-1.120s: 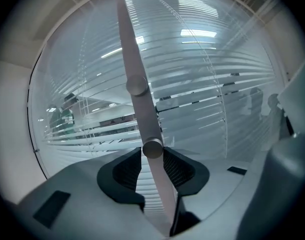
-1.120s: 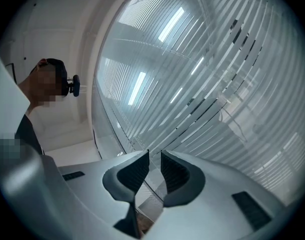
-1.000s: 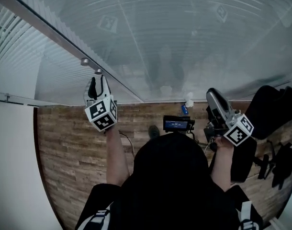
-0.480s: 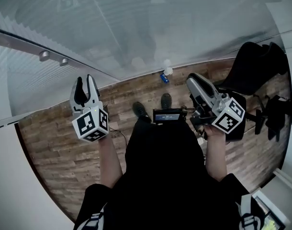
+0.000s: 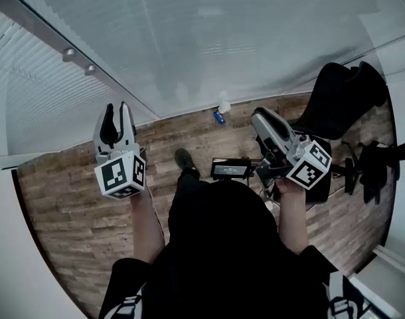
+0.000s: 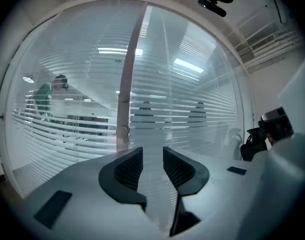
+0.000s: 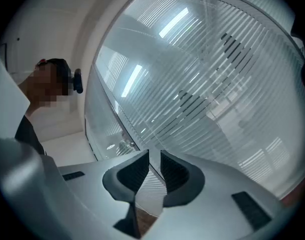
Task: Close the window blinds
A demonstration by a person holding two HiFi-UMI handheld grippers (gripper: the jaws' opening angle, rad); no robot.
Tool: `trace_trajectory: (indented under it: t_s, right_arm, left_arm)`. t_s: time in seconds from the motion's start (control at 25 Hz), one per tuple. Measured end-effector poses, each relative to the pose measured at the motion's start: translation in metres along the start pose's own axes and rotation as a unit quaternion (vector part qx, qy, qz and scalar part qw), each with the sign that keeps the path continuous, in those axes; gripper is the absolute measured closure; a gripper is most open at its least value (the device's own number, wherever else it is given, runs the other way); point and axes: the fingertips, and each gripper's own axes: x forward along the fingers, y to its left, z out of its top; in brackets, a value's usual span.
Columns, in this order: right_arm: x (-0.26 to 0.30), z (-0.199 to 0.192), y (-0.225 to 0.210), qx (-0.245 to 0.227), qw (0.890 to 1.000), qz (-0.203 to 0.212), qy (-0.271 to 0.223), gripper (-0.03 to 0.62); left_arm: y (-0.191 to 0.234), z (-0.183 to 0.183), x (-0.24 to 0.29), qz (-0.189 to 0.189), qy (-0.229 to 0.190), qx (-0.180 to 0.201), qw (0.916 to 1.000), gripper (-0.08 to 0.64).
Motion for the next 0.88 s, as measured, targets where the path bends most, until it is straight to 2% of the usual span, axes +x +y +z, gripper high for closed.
trace_trajectory:
  t_s: [0.08, 0.2, 0.4, 0.52, 0.64, 0.76, 0.88]
  right_arm:
    - [-0.004, 0.001, 0.005, -0.003, 1.0, 0.019, -0.003, 0.52]
    - [-0.047, -0.004, 0.006, 0.009, 0.999, 0.037, -0.012, 0.52]
    - [-0.116, -0.039, -0.005, 0.066, 0.995, 0.067, -0.024, 0.52]
    - [-0.136, -0.061, -0.004, 0.091, 0.993, 0.078, -0.012, 0.52]
    - [-0.147, -0.07, 0.015, 0.093, 0.991, 0.099, -0.008, 0.52]
    - [-0.155, -0.064, 0.025, 0.079, 0.991, 0.106, -0.031, 0.52]
    - [-0.173, -0.056, 0.022, 0.065, 0.992, 0.09, -0.055, 0.52]
  left_arm:
    - [-0.003, 0.004, -0.014, 0.01, -0.009, 0.005, 0.9999, 0.422]
    - [-0.036, 0.01, -0.057, 0.019, -0.014, 0.024, 0.9994, 0.422]
    - [-0.097, 0.028, -0.159, 0.042, -0.014, 0.104, 0.9936, 0.422]
    - [-0.106, 0.027, -0.21, 0.064, -0.002, 0.128, 0.9898, 0.422]
    - [-0.102, 0.034, -0.248, 0.078, -0.008, 0.106, 0.9913, 0.422]
    - [-0.106, 0.055, -0.261, 0.049, -0.053, 0.059, 0.9956, 0.422]
    - [-0.115, 0.066, -0.273, 0.013, -0.088, 0.025, 0.9957, 0.425]
